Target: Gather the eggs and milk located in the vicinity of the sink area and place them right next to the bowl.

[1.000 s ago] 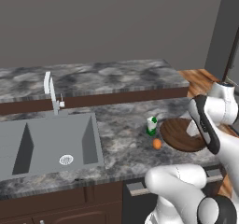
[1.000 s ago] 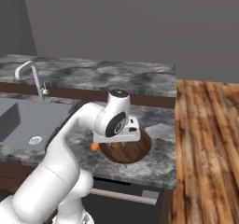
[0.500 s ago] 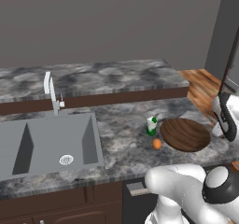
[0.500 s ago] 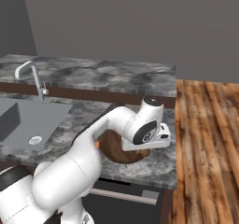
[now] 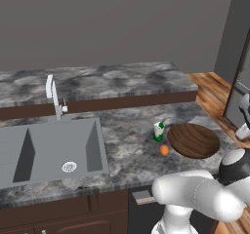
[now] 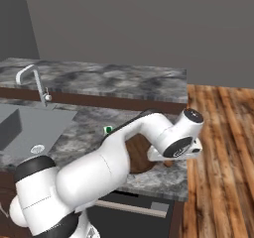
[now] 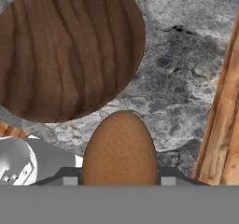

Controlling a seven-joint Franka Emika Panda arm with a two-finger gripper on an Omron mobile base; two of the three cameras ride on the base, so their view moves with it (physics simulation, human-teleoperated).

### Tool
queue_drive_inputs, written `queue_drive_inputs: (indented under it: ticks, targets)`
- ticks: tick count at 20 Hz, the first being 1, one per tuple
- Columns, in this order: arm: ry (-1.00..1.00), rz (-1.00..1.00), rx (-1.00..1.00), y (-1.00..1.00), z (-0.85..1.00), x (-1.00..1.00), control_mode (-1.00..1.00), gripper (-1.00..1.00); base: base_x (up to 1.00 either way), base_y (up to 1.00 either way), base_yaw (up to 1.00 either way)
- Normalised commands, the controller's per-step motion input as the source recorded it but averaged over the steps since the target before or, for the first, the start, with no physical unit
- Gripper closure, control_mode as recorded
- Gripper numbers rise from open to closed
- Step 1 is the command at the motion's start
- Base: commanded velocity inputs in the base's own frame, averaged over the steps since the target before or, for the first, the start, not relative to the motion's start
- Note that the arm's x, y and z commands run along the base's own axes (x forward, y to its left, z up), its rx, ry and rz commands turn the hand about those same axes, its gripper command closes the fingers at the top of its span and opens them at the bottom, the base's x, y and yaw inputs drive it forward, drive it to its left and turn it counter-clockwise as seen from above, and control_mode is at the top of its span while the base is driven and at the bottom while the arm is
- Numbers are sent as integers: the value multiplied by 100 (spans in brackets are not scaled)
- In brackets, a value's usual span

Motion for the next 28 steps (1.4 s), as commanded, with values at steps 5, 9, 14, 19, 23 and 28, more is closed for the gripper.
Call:
queue_drive_inputs:
  ticks: [5,9,14,19,23,28]
  targets:
    - [-14,8,14,-4,-27,0,-100,100,0,0,0]
    - [-6,14,6,0,-27,0,-100,100,0,0,0]
    - [0,19,0,1,-2,0,-100,100,0,0,0]
    - [0,17,0,4,-13,0,-100,100,0,0,0]
    - [0,11,-1,12,-36,2,-100,100,0,0,0]
    - [0,7,-6,1,-24,4,-100,100,0,0,0]
